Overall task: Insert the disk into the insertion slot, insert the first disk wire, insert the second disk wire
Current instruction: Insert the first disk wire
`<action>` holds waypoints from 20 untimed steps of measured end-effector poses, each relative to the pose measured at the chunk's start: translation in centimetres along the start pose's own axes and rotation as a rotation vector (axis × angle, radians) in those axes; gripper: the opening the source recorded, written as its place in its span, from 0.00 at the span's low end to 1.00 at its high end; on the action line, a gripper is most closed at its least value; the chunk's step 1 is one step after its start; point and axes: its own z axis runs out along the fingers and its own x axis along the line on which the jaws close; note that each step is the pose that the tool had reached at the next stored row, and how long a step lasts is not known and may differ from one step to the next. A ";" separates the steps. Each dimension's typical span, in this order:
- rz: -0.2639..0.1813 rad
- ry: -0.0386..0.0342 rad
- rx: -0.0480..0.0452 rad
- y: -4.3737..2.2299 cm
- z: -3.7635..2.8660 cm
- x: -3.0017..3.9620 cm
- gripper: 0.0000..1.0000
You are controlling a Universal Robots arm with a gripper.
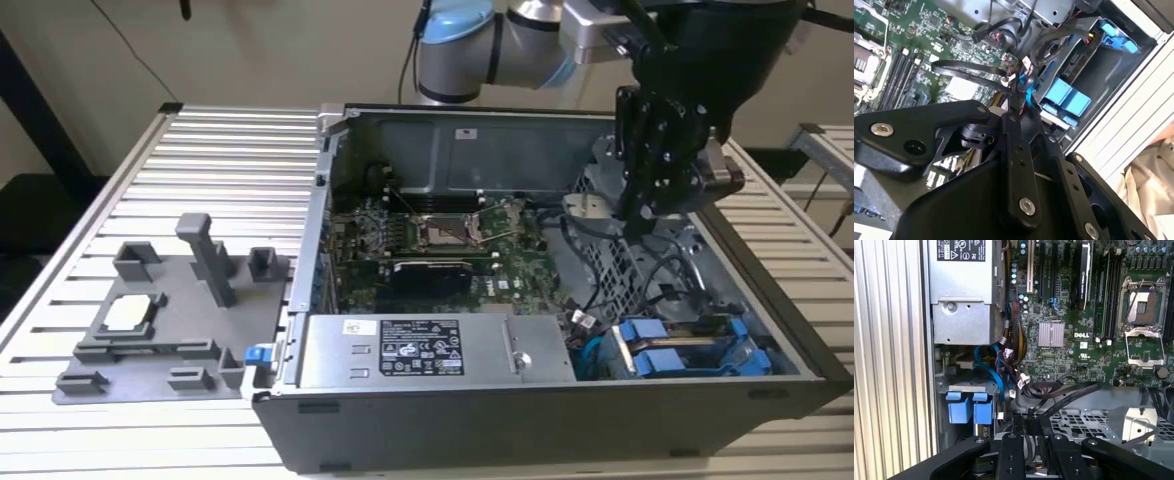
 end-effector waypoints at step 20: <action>-0.020 0.0778 0.0096 0.32 0.96 -1.13 0.27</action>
